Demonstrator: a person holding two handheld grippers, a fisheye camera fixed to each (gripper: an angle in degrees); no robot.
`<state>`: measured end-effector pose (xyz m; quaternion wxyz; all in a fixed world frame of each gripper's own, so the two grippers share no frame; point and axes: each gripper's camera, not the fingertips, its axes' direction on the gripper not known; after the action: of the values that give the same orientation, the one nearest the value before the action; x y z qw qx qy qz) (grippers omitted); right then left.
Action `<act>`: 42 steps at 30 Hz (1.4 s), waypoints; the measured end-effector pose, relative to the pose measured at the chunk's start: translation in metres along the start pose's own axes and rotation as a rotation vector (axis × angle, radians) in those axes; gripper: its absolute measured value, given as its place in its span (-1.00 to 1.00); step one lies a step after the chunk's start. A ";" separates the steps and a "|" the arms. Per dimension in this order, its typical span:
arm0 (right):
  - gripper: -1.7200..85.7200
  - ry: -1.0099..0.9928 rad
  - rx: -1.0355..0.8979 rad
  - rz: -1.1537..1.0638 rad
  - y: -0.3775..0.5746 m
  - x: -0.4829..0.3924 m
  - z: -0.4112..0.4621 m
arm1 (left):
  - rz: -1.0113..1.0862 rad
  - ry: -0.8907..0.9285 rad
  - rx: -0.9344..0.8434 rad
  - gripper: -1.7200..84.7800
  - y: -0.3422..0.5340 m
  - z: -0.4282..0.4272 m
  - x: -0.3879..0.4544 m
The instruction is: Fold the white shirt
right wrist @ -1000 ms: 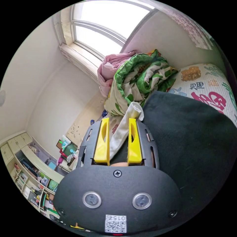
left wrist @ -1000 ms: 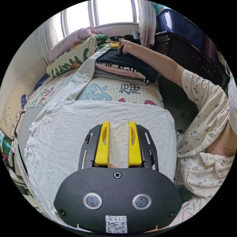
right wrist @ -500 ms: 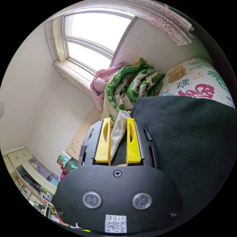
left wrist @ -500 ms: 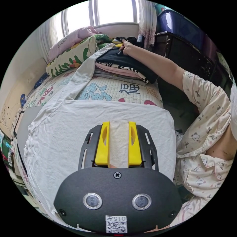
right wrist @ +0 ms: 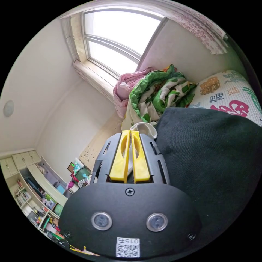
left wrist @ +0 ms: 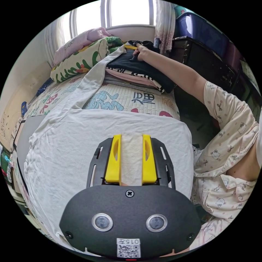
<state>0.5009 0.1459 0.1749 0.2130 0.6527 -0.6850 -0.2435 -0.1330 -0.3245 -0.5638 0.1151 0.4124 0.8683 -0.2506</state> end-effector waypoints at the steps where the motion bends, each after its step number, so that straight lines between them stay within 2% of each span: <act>1: -0.98 -0.004 0.000 -0.028 0.007 -0.001 -0.001 | -0.005 0.004 -0.001 -0.70 -0.003 -0.002 0.000; 5: -0.98 0.023 -0.008 -0.120 0.026 -0.003 0.003 | -0.023 0.021 0.000 -0.70 -0.010 -0.007 -0.002; 11: -0.98 -0.023 0.006 -0.011 0.049 0.053 0.004 | -0.041 0.033 0.003 -0.73 -0.021 -0.017 -0.002; 17: -0.98 0.037 0.045 -0.108 0.083 0.059 0.003 | -0.033 0.026 0.002 -0.73 -0.028 -0.025 0.004; 20: -0.98 0.022 0.041 -0.258 0.109 0.034 0.006 | -0.043 0.044 0.007 -0.73 -0.030 -0.030 0.003; 23: -0.98 -0.116 -0.046 -0.387 0.150 -0.005 0.019 | -0.058 0.057 0.051 -0.73 -0.026 -0.041 0.000; 26: -0.98 -0.370 -0.198 -0.495 0.212 -0.050 0.023 | -0.069 0.031 0.128 -0.73 -0.016 -0.059 -0.005; 28: -0.98 -0.569 -0.376 -0.556 0.271 -0.081 0.019 | -0.119 -0.054 0.163 -0.74 -0.009 -0.075 -0.013; 31: -0.98 -0.708 -0.625 -0.676 0.344 -0.113 0.003 | -0.261 -0.186 0.245 -0.76 0.012 -0.110 -0.017; 34: -0.98 -0.846 -0.780 -0.778 0.401 -0.125 -0.032 | -0.305 -0.265 0.299 -0.76 0.047 -0.148 -0.001; 38: -0.98 -0.906 -0.873 -0.836 0.445 -0.115 -0.058 | -0.385 -0.288 0.337 -0.76 0.098 -0.164 0.015; 42: -0.98 -0.877 -0.923 -0.821 0.468 -0.090 -0.054 | -0.485 -0.170 0.316 -0.75 0.140 -0.147 0.005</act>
<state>0.1690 0.2466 0.5063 0.0647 0.5432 -0.2373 -0.8028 -0.0273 -0.1684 -0.4890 0.0586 0.1831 0.8790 -0.4364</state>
